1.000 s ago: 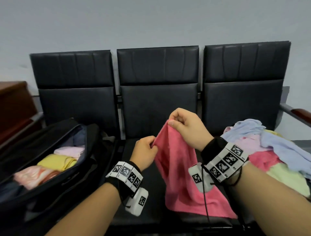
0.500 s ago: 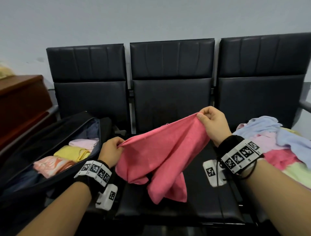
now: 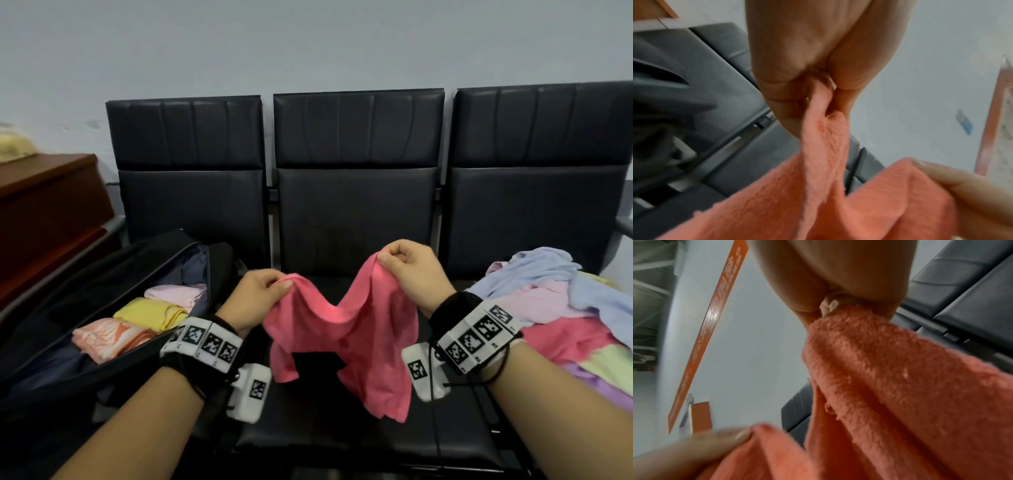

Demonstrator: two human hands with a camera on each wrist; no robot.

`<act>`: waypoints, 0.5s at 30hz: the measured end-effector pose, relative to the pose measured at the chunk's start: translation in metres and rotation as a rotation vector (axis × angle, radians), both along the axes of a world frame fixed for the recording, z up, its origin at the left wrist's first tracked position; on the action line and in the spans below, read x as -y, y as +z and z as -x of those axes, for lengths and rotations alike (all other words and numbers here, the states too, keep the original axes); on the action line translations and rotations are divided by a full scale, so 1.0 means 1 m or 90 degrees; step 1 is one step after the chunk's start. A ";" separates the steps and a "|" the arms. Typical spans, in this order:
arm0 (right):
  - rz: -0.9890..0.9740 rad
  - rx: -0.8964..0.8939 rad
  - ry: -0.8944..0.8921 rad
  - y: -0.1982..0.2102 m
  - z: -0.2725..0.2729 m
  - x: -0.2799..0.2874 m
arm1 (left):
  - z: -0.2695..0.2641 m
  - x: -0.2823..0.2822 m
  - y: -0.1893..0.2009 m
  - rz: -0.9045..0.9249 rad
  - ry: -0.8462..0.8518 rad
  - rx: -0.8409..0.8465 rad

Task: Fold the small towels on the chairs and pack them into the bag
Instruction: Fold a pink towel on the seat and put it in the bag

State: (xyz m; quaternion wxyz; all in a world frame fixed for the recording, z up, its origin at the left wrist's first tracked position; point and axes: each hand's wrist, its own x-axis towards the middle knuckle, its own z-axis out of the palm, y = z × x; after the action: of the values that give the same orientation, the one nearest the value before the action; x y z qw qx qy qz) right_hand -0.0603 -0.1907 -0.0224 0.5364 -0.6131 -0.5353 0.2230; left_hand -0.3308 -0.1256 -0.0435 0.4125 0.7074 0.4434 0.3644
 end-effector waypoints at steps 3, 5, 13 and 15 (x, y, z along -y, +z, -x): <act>0.023 0.048 0.116 0.002 0.025 0.006 | -0.033 0.017 0.017 0.041 -0.064 0.070; 0.020 0.067 0.175 0.004 0.036 0.011 | -0.049 0.026 0.025 0.025 -0.142 0.036; 0.024 0.116 0.217 0.007 0.032 0.017 | -0.061 0.031 0.021 -0.100 -0.112 -0.067; 0.065 0.106 0.239 0.004 0.025 0.017 | -0.057 0.025 0.021 -0.086 -0.053 0.002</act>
State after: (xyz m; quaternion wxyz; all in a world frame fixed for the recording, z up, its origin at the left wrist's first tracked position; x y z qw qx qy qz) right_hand -0.0853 -0.2079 -0.0188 0.4078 -0.5453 -0.6706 0.2943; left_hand -0.2736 -0.1510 -0.0230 0.3794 0.7508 0.3873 0.3772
